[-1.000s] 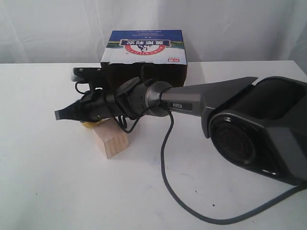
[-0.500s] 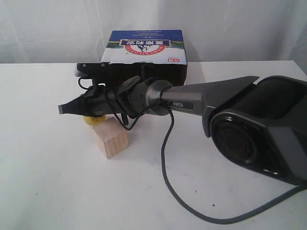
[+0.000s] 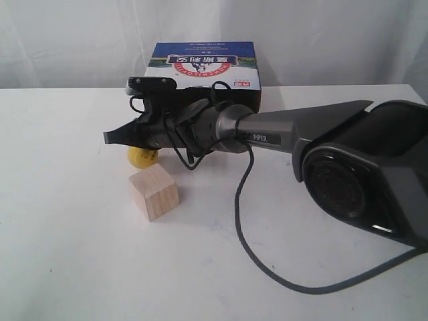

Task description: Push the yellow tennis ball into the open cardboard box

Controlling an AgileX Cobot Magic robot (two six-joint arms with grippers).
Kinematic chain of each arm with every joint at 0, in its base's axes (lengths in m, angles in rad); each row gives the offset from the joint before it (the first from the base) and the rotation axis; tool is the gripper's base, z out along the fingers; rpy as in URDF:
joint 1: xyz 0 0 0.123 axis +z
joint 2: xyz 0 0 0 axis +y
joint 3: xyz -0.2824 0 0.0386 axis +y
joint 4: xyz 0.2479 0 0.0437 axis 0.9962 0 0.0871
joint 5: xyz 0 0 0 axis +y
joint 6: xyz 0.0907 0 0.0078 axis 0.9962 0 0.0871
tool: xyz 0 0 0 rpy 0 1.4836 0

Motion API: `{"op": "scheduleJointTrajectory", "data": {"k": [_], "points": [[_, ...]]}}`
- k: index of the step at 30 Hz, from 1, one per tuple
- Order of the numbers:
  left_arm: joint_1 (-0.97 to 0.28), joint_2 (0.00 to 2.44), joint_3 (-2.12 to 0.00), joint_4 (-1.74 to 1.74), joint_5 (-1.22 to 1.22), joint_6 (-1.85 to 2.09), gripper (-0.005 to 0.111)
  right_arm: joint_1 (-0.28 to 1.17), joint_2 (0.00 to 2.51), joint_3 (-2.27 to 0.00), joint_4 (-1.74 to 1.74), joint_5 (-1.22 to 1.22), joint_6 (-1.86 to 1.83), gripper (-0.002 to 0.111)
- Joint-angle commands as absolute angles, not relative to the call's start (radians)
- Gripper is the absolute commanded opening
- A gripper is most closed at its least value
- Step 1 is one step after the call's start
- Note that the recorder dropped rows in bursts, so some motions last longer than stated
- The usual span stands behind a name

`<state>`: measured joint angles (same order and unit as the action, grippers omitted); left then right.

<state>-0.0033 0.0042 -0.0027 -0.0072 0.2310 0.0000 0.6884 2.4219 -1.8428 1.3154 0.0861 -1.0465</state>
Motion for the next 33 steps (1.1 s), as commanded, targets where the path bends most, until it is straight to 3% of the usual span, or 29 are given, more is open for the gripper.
{"op": "scheduleJointTrajectory", "data": {"k": [1, 14, 20, 22, 25, 33], "points": [[-0.004, 0.000, 0.000, -0.014, 0.232, 0.000, 0.000, 0.682, 2.401, -1.842, 1.239, 0.079, -1.052, 0.000], [-0.004, 0.000, 0.000, -0.014, 0.232, 0.000, 0.000, 0.682, 2.371, -1.842, 1.115, 0.156, -1.053, 0.000], [-0.004, 0.000, 0.000, -0.014, 0.232, 0.000, 0.000, 0.729, 2.320, -1.842, 0.618, 0.209, -0.937, 0.000], [-0.004, 0.000, 0.000, -0.014, 0.232, 0.000, 0.000, 0.738, 2.302, -1.855, 0.365, 0.321, -0.662, 0.000], [-0.004, 0.000, 0.000, -0.014, 0.232, 0.000, 0.000, 0.738, 2.322, -1.992, -0.105, 0.689, -0.201, 0.000], [-0.004, 0.000, 0.000, -0.014, 0.232, 0.000, 0.000, 0.736, 2.421, -2.141, -0.023, 0.515, -0.256, 0.000]]}}
